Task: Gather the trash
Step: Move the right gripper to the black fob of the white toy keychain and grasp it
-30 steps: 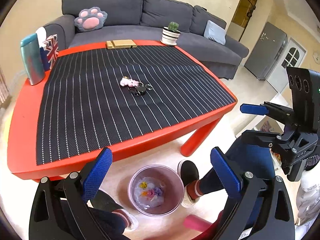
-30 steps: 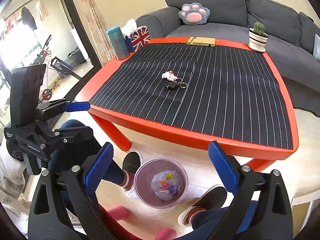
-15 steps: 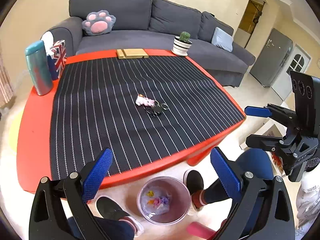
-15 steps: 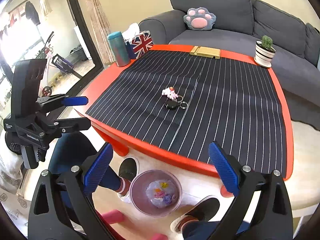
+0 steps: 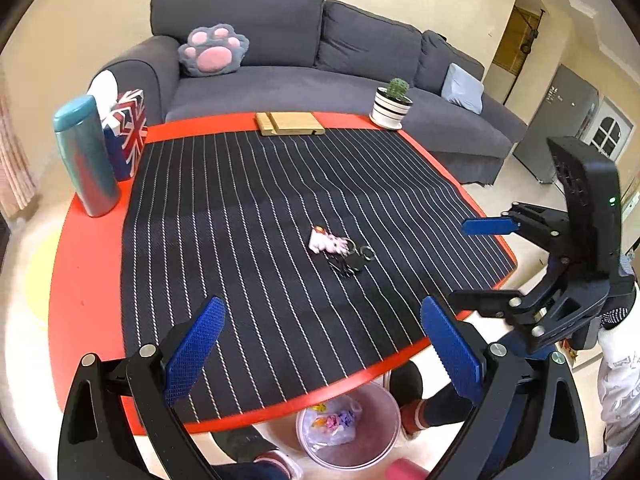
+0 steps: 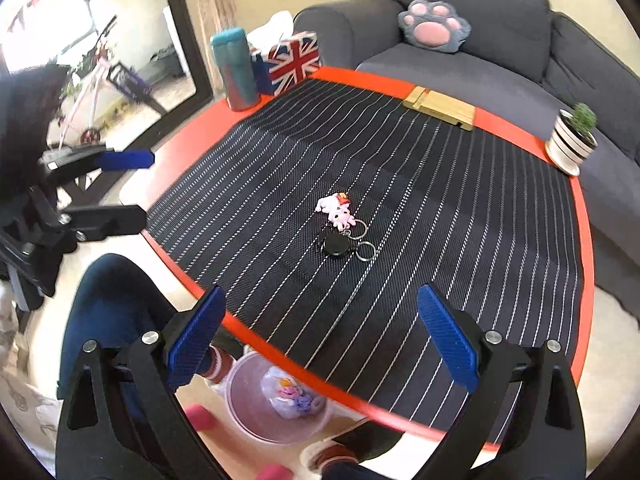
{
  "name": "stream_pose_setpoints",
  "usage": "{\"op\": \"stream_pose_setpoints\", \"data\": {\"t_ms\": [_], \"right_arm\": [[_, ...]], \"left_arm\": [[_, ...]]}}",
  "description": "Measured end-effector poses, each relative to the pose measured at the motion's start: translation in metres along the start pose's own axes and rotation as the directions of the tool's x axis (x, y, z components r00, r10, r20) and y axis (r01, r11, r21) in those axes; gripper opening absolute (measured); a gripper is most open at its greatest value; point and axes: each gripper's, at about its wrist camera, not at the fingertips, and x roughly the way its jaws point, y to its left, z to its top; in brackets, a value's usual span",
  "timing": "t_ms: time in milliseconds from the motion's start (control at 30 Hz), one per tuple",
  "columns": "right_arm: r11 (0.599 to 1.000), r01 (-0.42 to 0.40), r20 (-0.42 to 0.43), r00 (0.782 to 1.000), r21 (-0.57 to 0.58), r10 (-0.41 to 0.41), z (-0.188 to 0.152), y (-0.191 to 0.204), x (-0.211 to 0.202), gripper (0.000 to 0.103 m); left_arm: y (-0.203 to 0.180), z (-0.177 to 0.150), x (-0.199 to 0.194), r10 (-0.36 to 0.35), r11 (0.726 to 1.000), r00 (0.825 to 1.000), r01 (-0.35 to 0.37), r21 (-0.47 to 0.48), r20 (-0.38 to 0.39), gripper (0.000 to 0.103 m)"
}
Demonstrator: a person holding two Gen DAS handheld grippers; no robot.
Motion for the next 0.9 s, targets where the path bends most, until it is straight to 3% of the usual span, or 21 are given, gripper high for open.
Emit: {"op": "stream_pose_setpoints", "data": {"t_ms": [467, 733, 900], "right_arm": [[0.993, -0.049, -0.171, 0.985, -0.109, 0.03, 0.037, -0.009, 0.082, 0.094], [0.988, -0.063, -0.213, 0.977, -0.143, 0.031, 0.039, -0.01, 0.109, 0.064], [0.986, -0.068, -0.219, 0.975, -0.151, 0.034, 0.039, -0.011, 0.116, 0.054]], "left_arm": [[0.021, 0.004, 0.01, 0.0, 0.999, 1.0, -0.001, -0.047, -0.012, 0.095], [0.03, -0.001, 0.015, -0.003, 0.997, 1.0, 0.001, -0.073, -0.025, 0.095], [0.032, -0.003, 0.018, -0.007, 0.997, 0.999, 0.004, -0.083, -0.032, 0.095]]}}
